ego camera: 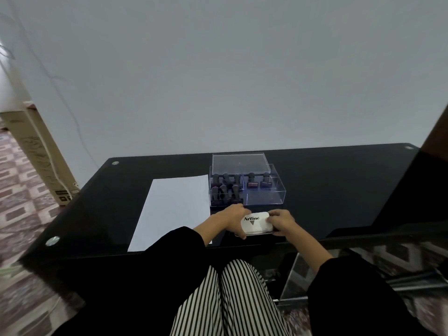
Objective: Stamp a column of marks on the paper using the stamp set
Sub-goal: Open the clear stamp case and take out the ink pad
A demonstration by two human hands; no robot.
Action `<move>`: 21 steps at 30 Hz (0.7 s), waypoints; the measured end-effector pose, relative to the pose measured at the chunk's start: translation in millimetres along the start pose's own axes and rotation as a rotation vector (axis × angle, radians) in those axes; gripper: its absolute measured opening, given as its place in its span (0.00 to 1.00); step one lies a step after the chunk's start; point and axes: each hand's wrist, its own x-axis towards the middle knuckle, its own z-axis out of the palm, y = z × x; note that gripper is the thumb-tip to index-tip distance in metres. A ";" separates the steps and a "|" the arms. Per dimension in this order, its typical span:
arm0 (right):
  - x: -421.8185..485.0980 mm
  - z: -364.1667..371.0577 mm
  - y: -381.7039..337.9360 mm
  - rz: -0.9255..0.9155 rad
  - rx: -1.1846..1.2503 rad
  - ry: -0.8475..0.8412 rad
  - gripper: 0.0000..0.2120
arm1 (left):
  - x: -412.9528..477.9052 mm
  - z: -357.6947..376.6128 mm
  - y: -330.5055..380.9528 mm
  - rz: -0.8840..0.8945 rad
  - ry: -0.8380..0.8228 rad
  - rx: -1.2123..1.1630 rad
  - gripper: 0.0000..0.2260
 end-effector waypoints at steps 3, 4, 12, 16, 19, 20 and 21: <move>3.8 0.7 4.7 -0.013 -0.051 0.022 0.17 | 3.3 3.7 -1.0 -0.007 -0.032 0.016 0.32; 4.9 0.7 5.6 -0.015 -0.058 0.023 0.17 | 4.5 4.9 -1.5 -0.009 -0.039 0.013 0.31; 10.6 -1.6 11.4 -0.130 -0.252 -0.060 0.22 | 9.1 7.4 -5.9 0.012 -0.022 -0.047 0.29; 15.9 -12.9 13.0 -0.142 -0.374 -0.224 0.37 | 8.1 1.9 -10.8 0.028 -0.021 -0.103 0.31; 17.0 -18.6 10.5 -0.165 -0.418 -0.301 0.40 | 7.9 -2.9 -13.5 0.034 -0.036 -0.155 0.30; 17.6 -19.2 9.9 -0.182 -0.424 -0.310 0.40 | 8.3 -3.9 -14.4 0.033 -0.043 -0.178 0.29; 18.4 -19.7 9.2 -0.192 -0.429 -0.308 0.39 | 8.3 -4.8 -15.0 0.031 -0.050 -0.198 0.29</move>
